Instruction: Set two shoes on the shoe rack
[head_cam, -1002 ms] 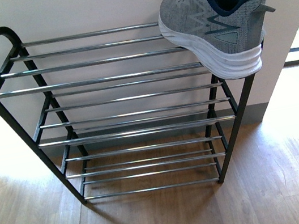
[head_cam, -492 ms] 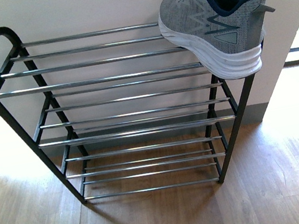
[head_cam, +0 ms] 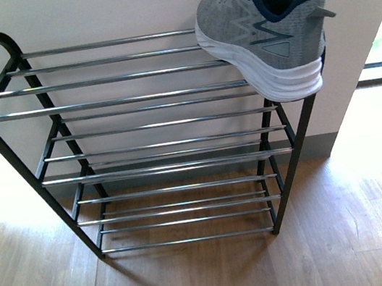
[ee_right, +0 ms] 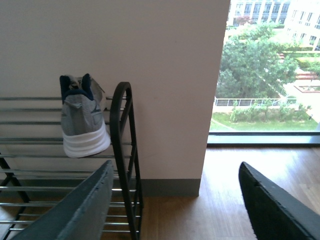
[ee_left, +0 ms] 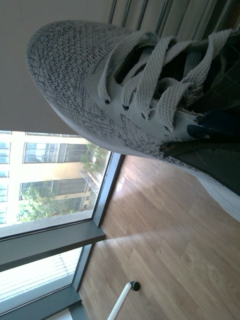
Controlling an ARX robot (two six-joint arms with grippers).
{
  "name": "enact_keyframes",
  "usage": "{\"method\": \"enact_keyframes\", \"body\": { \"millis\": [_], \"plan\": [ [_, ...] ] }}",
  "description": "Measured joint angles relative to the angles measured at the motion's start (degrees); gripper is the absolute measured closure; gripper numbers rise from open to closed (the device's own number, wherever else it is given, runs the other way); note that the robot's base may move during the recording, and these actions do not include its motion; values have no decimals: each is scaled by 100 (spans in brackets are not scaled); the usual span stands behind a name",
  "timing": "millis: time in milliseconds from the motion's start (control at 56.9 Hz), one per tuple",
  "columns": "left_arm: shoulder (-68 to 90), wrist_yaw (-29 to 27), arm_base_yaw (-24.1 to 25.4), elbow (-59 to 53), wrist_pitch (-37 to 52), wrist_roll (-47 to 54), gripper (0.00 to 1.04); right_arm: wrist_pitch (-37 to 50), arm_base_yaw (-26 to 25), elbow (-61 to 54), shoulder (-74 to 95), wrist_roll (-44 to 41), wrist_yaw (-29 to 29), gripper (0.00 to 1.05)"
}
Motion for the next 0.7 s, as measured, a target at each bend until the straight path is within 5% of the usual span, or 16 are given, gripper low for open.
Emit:
{"method": "enact_keyframes", "body": {
  "millis": [141, 299, 422, 703],
  "plan": [
    [0, 26, 0, 0, 0, 0, 103, -4, 0, 0, -2, 7, 33, 8],
    [13, 199, 0, 4, -33, -57, 103, -7, 2, 0, -4, 2, 35, 9],
    [713, 1423, 94, 769, -1998, -1589, 103, -7, 2, 0, -7, 2, 22, 9],
    [4380, 2330, -299, 2839, -785, -3379, 103, -7, 2, 0, -7, 2, 22, 9]
  ]
}}
